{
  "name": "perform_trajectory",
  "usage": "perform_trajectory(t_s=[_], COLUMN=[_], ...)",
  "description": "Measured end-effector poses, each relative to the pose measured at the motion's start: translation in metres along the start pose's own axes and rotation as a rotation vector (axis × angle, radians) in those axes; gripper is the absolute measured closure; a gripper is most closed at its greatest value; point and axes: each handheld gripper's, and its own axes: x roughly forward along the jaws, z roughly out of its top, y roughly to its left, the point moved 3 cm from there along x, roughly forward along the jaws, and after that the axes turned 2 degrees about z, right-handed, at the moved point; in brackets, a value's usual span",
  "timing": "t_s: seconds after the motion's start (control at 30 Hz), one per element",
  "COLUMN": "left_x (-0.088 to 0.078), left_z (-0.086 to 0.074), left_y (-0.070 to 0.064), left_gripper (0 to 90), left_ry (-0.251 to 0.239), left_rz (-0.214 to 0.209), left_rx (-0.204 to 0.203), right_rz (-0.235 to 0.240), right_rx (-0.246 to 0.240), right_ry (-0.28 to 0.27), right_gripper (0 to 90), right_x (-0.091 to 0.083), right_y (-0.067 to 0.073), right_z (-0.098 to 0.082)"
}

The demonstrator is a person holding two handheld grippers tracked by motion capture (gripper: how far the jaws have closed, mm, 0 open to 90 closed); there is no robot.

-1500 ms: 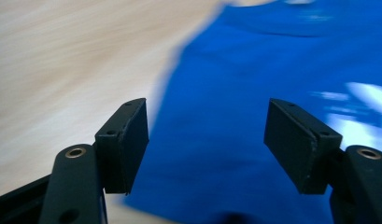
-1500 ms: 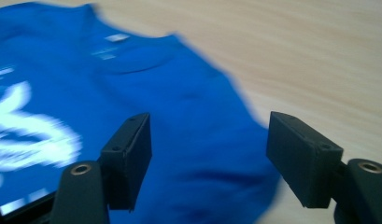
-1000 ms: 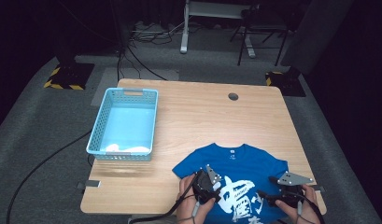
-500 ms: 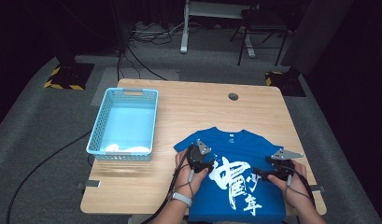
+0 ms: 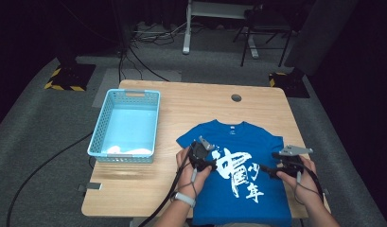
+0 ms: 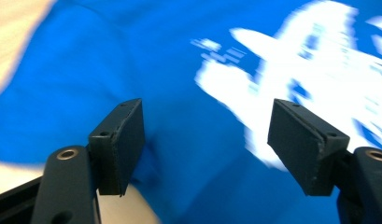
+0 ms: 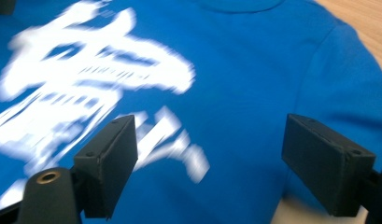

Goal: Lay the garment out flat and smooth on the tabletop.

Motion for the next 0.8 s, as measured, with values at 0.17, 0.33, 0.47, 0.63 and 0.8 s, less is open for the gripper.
perform_trajectory(t_s=[0.17, 0.33, 0.47, 0.63, 0.8], left_x=[-0.004, 0.003, 0.015, 0.027, 0.037], left_z=[-0.03, -0.029, -0.018, -0.004, 0.008], left_y=[-0.031, -0.025, -0.003, 0.015, 0.029], left_gripper=[24.0, 25.0, 30.7, 30.5, 29.8], left_ry=[0.021, -0.038, -0.066, -0.067, -0.066], left_rz=[-0.046, -0.032, -0.012, 0.004, 0.005], left_rx=[0.067, 0.066, 0.053, 0.035, 0.035], right_rz=[0.04, 0.022, -0.002, -0.023, -0.042], right_rx=[-0.045, -0.026, -0.008, 0.009, 0.023], right_ry=[0.035, 0.047, 0.041, 0.007, -0.011], right_gripper=[18.8, 15.0, 12.4, 10.7, 10.7], right_x=[-0.014, -0.006, 0.008, 0.027, 0.042], right_y=[0.03, 0.035, 0.026, 0.012, -0.008], right_z=[-0.03, -0.037, -0.025, -0.009, 0.005])
